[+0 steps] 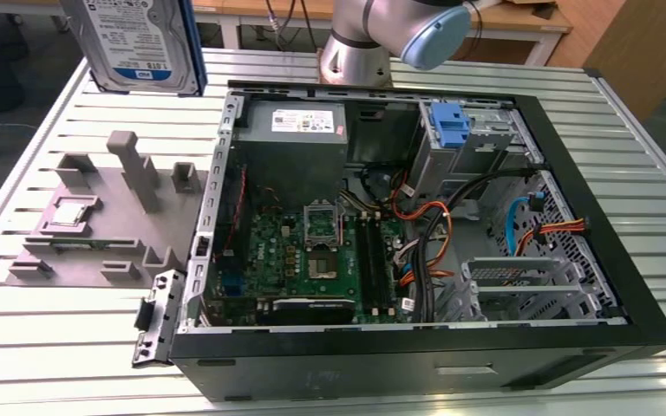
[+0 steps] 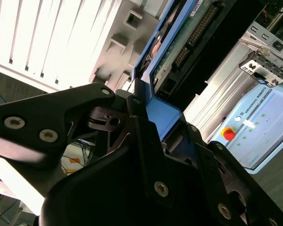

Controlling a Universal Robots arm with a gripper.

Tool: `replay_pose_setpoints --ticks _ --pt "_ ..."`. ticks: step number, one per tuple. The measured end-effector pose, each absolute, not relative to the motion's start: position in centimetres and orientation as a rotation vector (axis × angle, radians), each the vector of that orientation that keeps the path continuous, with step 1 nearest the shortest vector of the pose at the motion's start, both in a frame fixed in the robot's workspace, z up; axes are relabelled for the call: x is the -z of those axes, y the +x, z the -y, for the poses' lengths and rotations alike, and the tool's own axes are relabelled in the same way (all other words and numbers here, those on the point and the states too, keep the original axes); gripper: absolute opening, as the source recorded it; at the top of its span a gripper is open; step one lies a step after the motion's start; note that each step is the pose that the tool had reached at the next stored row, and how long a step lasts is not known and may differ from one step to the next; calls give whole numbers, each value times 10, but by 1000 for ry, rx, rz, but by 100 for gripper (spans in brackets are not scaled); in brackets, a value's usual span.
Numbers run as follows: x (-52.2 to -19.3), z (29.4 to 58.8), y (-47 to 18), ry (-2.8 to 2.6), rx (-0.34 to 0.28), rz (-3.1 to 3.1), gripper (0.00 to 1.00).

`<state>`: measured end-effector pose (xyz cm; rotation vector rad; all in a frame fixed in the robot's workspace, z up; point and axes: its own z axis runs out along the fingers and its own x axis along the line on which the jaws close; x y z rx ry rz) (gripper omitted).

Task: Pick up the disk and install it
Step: 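Pick up the disk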

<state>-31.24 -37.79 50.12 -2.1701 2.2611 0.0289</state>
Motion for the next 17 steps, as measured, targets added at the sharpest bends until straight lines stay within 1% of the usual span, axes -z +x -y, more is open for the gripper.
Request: replay_pose_setpoints --ticks 17 --pt "-501 378 -308 -2170 -29 -2261 37"
